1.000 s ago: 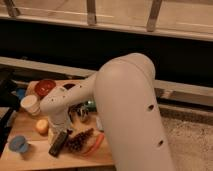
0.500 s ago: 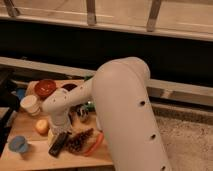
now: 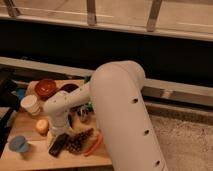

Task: Place eraser in plastic cup

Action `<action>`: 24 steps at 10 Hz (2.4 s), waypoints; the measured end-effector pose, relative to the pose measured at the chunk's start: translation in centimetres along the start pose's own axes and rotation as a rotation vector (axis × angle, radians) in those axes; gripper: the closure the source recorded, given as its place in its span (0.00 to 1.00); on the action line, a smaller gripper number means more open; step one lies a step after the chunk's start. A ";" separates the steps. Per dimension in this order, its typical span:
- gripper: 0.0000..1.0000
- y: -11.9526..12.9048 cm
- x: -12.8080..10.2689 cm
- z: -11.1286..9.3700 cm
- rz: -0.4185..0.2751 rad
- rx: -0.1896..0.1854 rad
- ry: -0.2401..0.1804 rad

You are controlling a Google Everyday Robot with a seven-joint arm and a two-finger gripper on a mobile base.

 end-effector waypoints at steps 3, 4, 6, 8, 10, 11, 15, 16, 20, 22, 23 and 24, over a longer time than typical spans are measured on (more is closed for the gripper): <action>0.57 -0.4 0.0 -0.3 0.001 0.005 -0.003; 0.66 -0.6 -0.1 -0.4 0.002 0.007 -0.004; 0.85 -0.6 0.0 -0.6 0.002 0.007 -0.003; 1.00 -0.4 -0.1 -0.9 -0.001 0.009 -0.009; 1.00 0.1 -0.5 -2.5 -0.009 0.017 -0.044; 1.00 0.0 -0.5 -3.2 -0.013 0.024 -0.057; 1.00 0.8 -0.6 -4.3 -0.043 0.021 -0.096; 1.00 0.9 -0.7 -5.1 -0.063 0.006 -0.114; 1.00 3.1 -2.6 -10.3 -0.213 -0.104 -0.216; 1.00 5.6 -4.5 -12.3 -0.312 -0.159 -0.265; 1.00 7.6 -5.7 -13.1 -0.373 -0.189 -0.284; 1.00 10.0 -7.0 -13.9 -0.440 -0.223 -0.305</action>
